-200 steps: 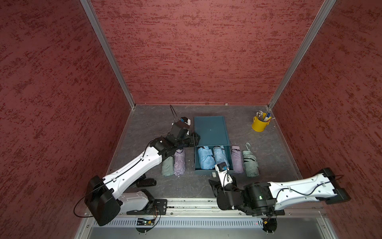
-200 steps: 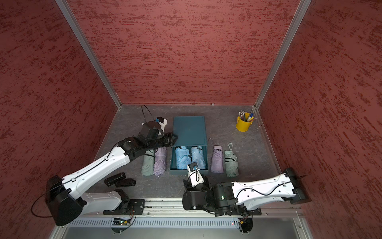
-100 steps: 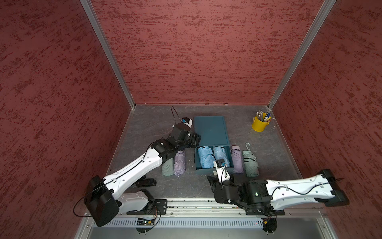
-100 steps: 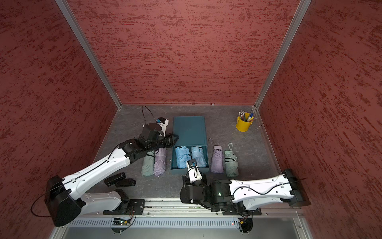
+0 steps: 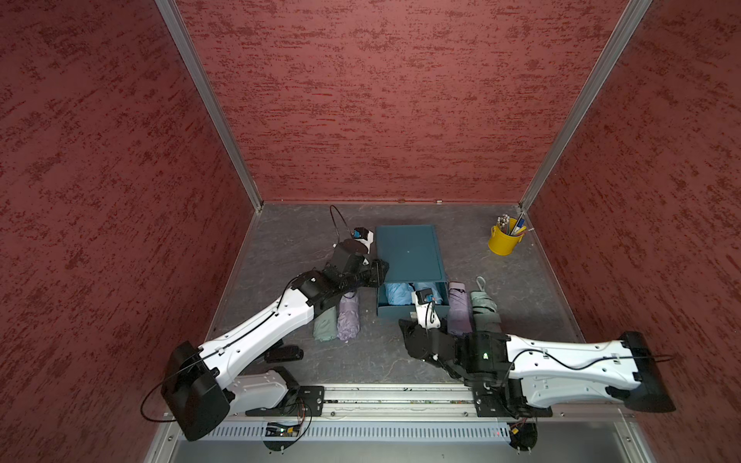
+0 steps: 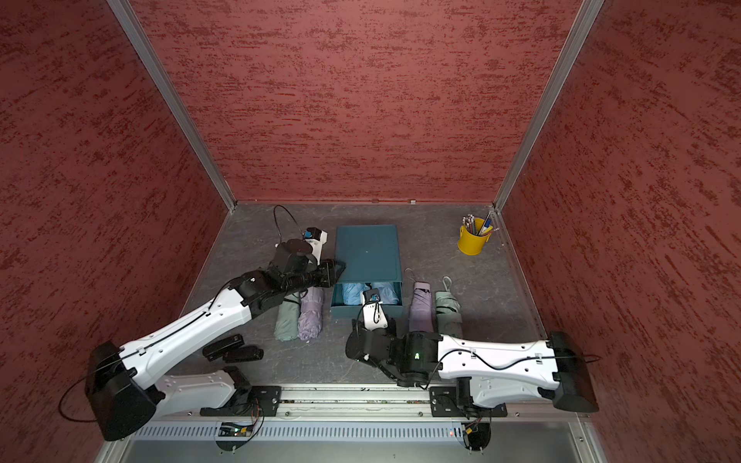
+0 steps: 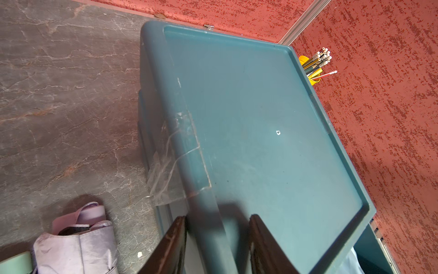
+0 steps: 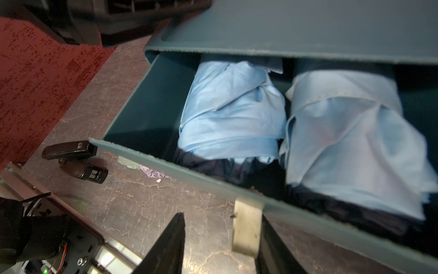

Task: Place the umbrella in the drawer by color
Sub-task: Close the drawer in the storage box.

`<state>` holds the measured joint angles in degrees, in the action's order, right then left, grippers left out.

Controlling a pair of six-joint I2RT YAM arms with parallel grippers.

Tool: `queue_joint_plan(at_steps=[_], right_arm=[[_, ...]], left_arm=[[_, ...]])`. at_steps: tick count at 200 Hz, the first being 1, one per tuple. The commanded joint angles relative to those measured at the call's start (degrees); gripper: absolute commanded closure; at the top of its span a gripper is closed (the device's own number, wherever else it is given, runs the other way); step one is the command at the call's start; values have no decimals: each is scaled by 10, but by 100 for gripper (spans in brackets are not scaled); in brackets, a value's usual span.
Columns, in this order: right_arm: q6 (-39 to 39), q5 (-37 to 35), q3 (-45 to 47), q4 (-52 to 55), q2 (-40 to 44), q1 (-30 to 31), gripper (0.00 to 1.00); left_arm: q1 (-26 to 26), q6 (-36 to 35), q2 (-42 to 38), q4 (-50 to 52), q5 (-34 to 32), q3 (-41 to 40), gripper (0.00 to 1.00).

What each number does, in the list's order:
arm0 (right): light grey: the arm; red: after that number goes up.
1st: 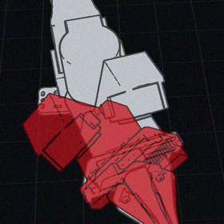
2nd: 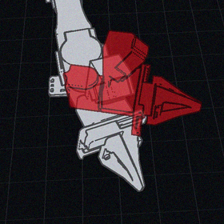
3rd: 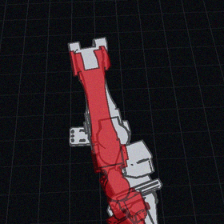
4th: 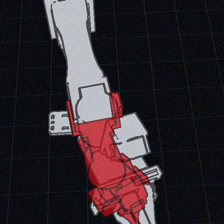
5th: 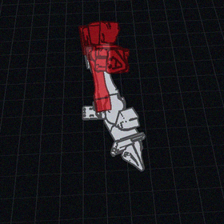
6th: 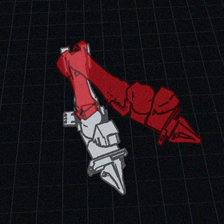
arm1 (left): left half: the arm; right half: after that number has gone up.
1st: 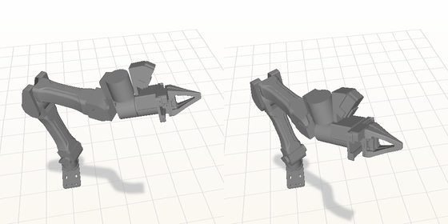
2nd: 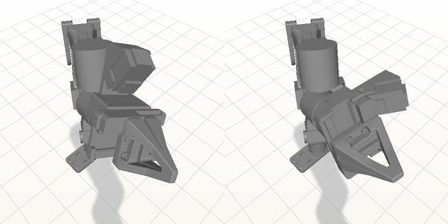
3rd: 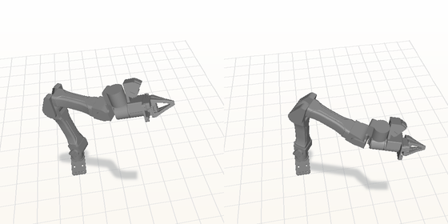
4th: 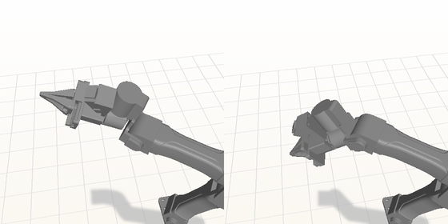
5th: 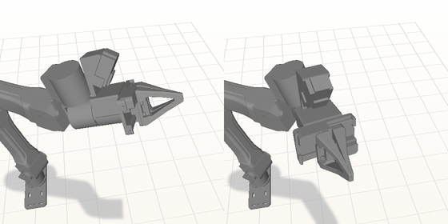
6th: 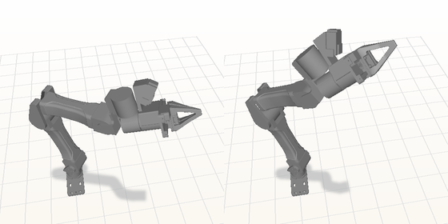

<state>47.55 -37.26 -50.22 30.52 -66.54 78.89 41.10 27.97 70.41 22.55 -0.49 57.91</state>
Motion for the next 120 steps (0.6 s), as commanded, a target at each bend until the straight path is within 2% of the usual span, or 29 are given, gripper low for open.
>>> queue_joint_plan(at_steps=[1, 30, 64, 99, 120], right_arm=[[-32, 2, -16, -64, -14, -33, 58], [-51, 7, -7, -123, -38, -64, 69], [-59, 16, -5, -193, -80, -95, 76], [-52, 8, -6, -225, -95, -110, 76], [-51, 9, -4, -228, -99, -115, 73]], left_arm=[[2, -22, 8, 58, 5, -22, 56], [2, -34, 5, 59, 4, -22, 57], [2, -45, -8, 46, 14, -32, 56], [3, -49, -12, 49, 13, -34, 56], [3, -54, -15, 43, 15, -40, 55]])
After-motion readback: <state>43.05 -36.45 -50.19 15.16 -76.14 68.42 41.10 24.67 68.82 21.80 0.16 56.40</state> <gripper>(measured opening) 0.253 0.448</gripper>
